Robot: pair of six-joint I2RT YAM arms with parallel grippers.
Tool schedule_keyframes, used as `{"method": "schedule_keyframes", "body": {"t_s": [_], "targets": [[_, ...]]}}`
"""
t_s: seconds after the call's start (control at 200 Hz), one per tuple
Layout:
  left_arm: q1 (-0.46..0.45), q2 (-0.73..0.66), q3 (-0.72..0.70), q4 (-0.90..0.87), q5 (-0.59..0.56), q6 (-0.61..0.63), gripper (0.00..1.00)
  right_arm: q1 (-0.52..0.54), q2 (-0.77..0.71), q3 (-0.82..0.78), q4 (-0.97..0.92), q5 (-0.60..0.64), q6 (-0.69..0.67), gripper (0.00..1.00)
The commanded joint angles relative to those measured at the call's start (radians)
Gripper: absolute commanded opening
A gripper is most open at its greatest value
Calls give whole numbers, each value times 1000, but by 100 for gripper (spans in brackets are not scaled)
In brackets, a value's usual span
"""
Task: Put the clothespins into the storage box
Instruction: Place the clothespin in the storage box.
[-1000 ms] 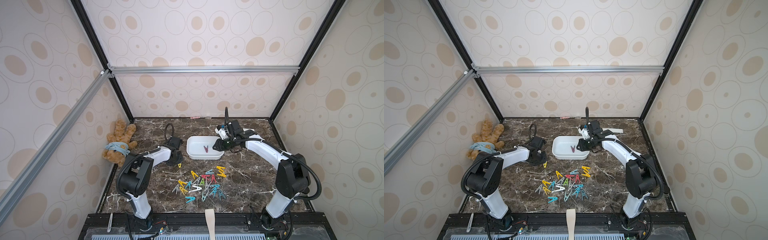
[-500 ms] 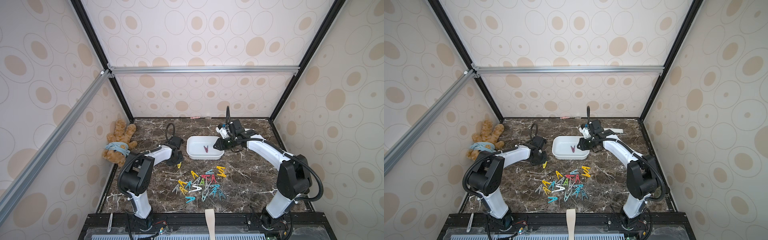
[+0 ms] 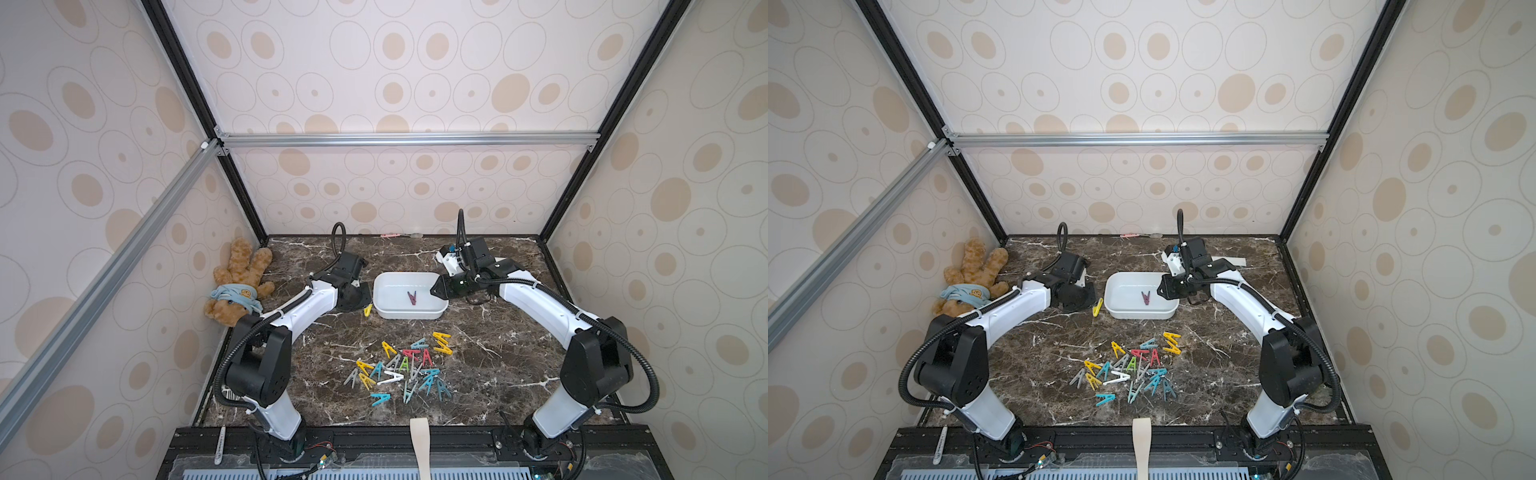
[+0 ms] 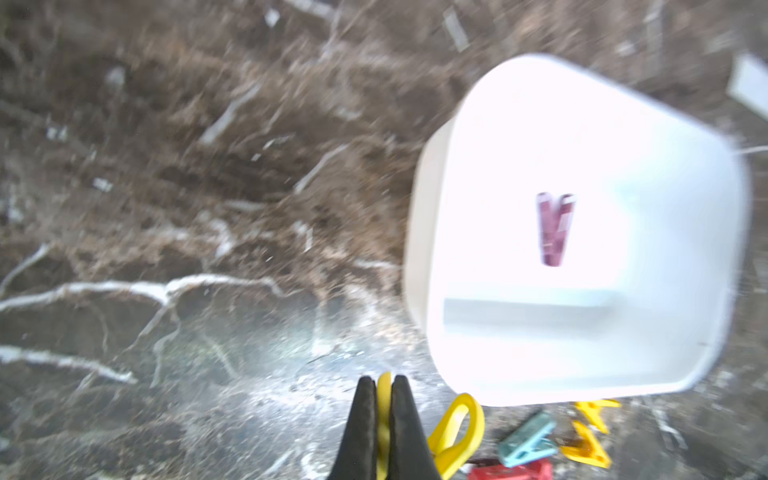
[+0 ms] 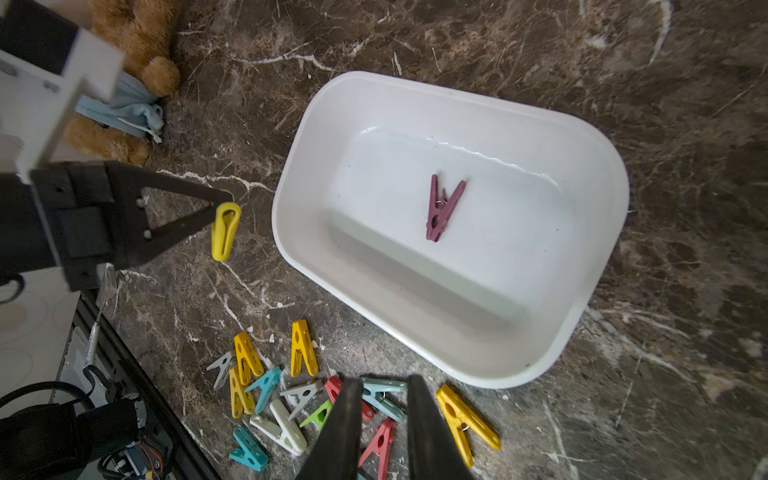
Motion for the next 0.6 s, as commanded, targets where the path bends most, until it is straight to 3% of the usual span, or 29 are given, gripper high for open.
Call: {"method": "schedule_keyframes", "body": {"t_s": [0.0,0.325,0.595], "targets": [[-13,33,123,-26,88,77,0,-4,-57,-29,-59,41,16,23],[-92,289,409,12,41,132,0,18,-199,-152,-139,156,26,24],[-133,441,472,60,-4,134,0,79,-326,-342,-122,222,91,25]]}}
